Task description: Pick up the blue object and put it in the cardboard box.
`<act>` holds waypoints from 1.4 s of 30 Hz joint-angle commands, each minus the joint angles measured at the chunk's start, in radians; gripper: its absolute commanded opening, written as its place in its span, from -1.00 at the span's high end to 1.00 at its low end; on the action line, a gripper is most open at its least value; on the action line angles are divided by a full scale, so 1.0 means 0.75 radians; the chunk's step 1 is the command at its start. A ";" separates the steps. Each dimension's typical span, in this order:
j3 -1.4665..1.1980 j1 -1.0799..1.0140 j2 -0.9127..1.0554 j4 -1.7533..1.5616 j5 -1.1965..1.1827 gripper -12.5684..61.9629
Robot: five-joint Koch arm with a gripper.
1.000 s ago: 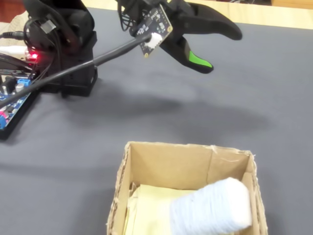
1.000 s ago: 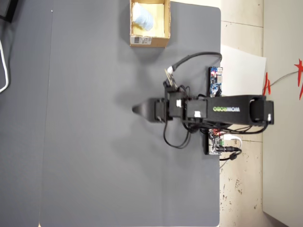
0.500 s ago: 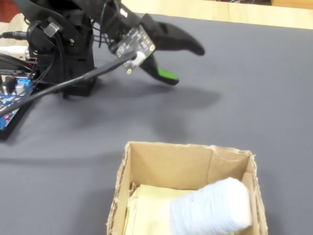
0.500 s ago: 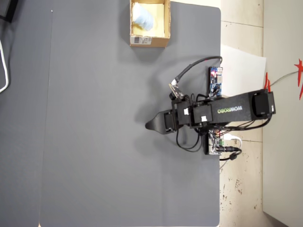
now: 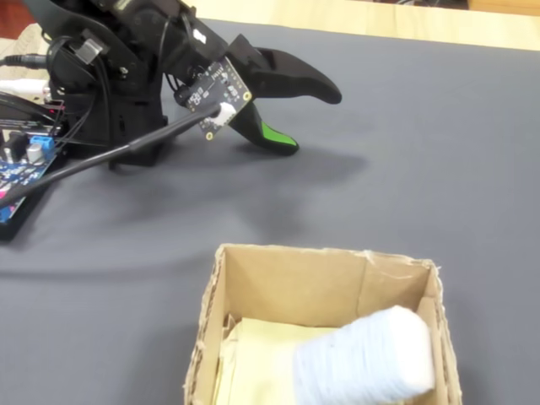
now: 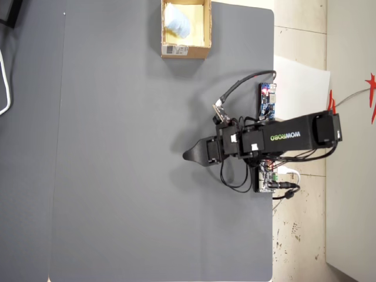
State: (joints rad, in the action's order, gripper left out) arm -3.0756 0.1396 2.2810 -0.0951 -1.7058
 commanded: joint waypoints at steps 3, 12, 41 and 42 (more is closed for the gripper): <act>-0.057 -0.006 0.115 0.035 -0.039 -0.25; -0.057 -0.041 0.115 0.123 -0.027 -0.25; -0.057 -0.041 0.112 0.123 -0.025 -0.25; -0.057 -0.041 0.112 0.123 -0.025 -0.25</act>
State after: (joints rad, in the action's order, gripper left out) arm -3.0802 0.1089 2.2810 -0.0690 -1.7119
